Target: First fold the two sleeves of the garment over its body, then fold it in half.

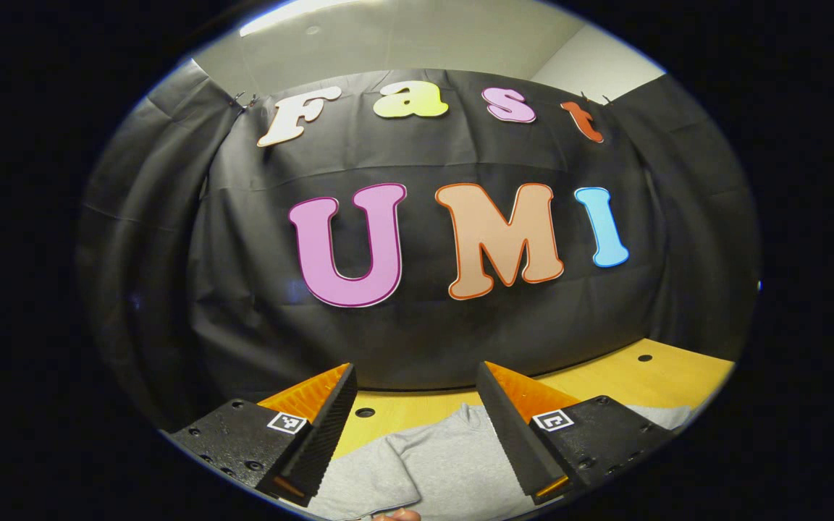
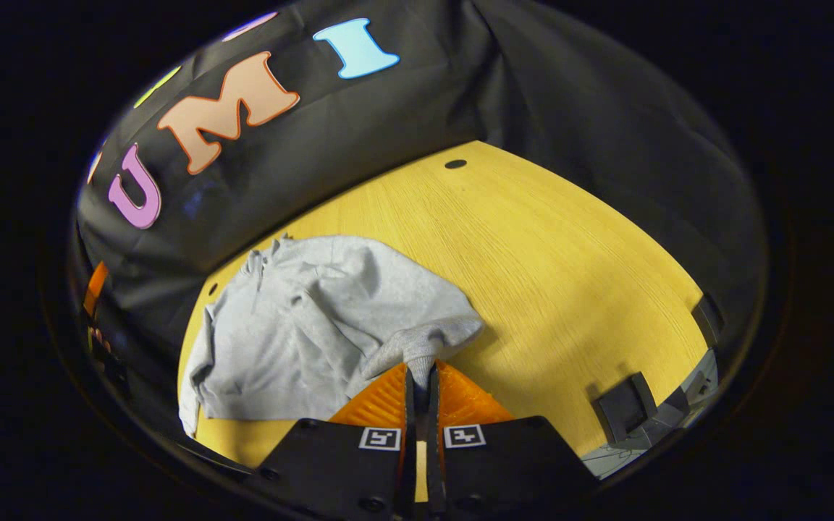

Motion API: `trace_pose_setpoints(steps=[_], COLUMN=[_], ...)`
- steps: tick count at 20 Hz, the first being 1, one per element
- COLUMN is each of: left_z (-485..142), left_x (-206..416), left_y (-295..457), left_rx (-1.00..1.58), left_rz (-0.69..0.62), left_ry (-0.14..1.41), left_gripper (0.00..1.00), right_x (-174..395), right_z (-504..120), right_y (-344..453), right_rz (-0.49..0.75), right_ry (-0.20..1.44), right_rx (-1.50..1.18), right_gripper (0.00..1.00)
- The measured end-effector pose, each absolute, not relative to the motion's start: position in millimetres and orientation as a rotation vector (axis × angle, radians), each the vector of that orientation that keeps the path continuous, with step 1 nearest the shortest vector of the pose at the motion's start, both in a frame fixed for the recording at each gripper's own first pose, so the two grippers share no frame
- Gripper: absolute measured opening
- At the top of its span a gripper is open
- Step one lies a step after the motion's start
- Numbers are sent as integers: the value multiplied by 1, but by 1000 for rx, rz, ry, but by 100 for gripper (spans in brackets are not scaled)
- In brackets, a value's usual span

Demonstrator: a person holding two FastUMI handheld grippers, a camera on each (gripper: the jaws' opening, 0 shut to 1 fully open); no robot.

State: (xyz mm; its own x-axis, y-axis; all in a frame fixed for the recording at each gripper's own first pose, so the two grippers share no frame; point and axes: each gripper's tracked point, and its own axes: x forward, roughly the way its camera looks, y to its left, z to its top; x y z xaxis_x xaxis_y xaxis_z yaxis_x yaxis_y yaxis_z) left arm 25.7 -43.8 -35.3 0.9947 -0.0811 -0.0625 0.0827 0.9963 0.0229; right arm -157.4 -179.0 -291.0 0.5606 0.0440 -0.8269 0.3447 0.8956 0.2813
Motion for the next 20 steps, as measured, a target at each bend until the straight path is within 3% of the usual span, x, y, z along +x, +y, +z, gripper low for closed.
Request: trace_pose_setpoints(steps=[3, 20], left_z=[-36, -41], left_x=[22, -7], left_y=[-31, 66], left_rx=[33, 62], left_rz=[-54, 170], left_ry=[62, 93], left_gripper=[94, 97], right_x=[-122, 31], right_z=[-269, -201], right_y=[-168, -24], right_rz=[-154, 154], right_ry=[907, 748], right_rx=[502, 623], right_gripper=[8, 7])
